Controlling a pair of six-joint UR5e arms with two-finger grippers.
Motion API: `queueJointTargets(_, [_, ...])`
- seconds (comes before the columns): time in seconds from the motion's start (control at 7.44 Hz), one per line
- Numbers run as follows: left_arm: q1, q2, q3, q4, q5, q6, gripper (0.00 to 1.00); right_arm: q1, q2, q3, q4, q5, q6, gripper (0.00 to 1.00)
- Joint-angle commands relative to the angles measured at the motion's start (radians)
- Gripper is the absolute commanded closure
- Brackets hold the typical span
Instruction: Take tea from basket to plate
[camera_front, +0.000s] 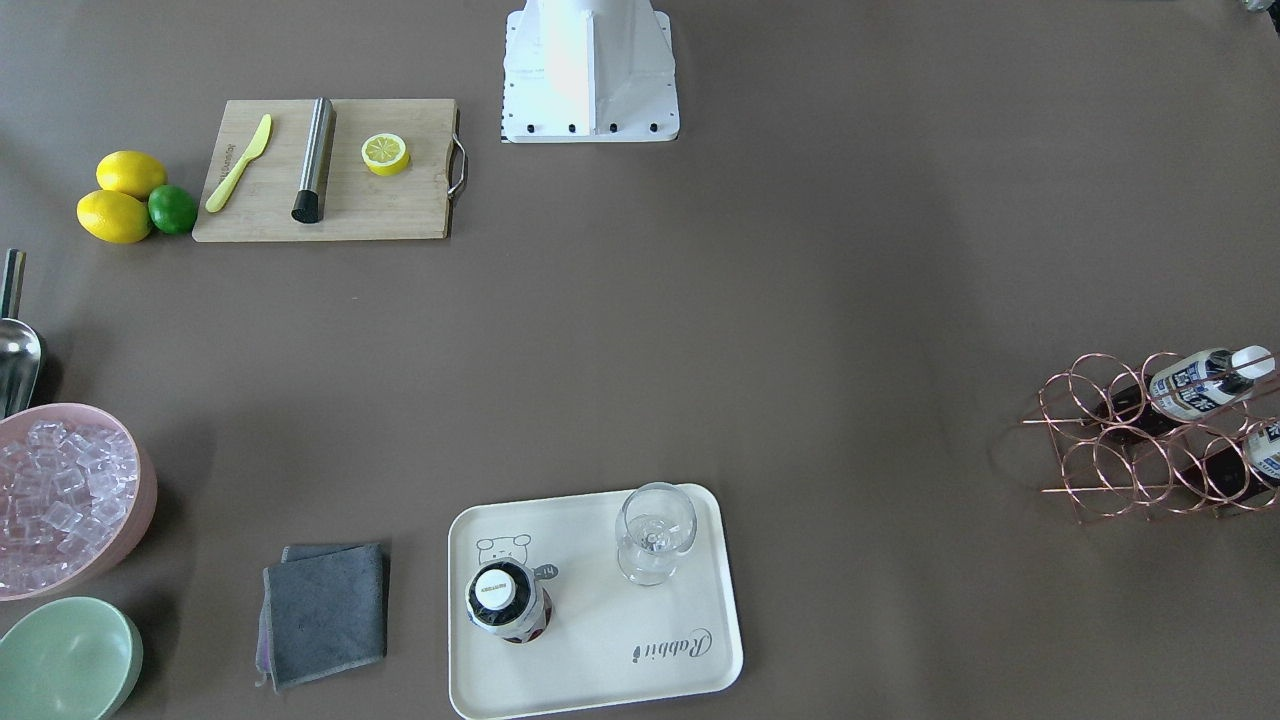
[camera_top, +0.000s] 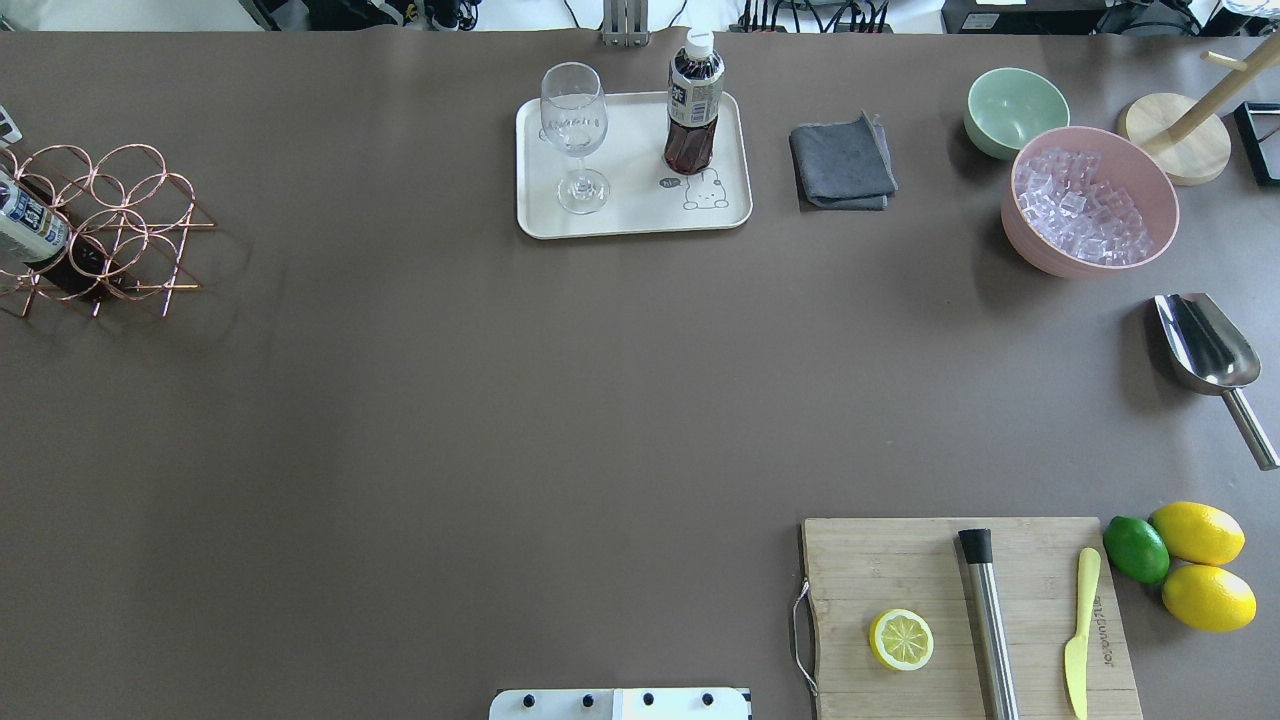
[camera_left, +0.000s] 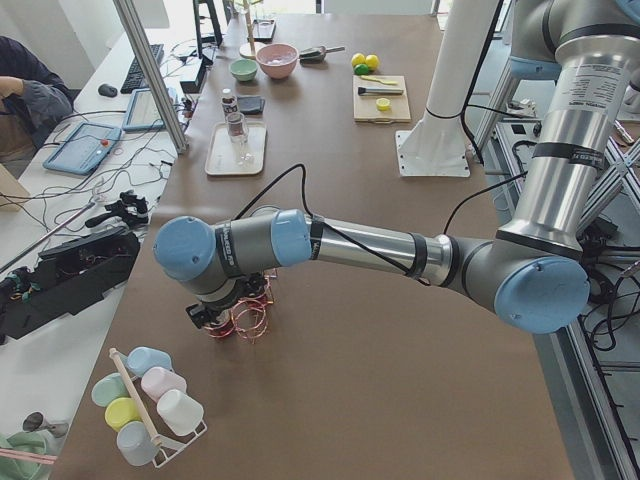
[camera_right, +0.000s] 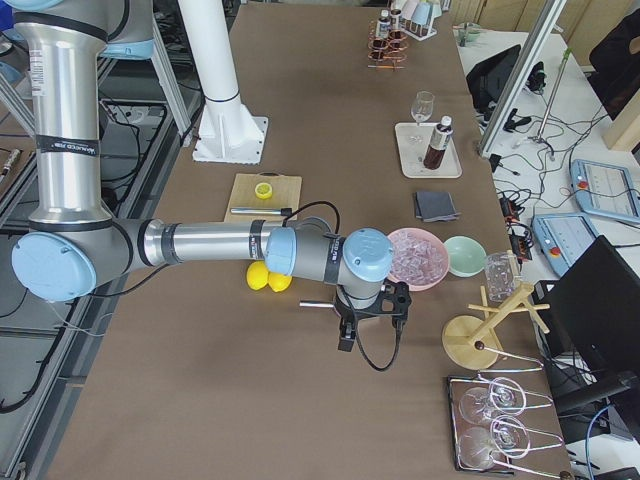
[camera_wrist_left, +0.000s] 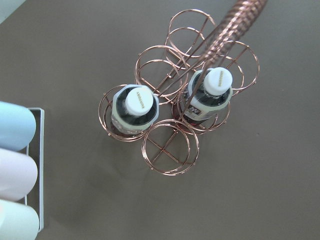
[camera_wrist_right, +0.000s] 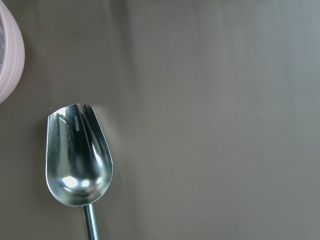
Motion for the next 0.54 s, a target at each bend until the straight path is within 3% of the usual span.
queueJointTargets(0.0, [-0.017,-0.001,0.061,-0.001,0.001,-0.227,0.02,-0.011,0.000,0.004,-0.011,-0.008,0.004,0.00])
queueJointTargets(0.4, [0.035,-0.004,0.043,-0.012,0.000,-0.765,0.02,0.002,-0.011,0.003,-0.011,-0.013,0.002,0.00])
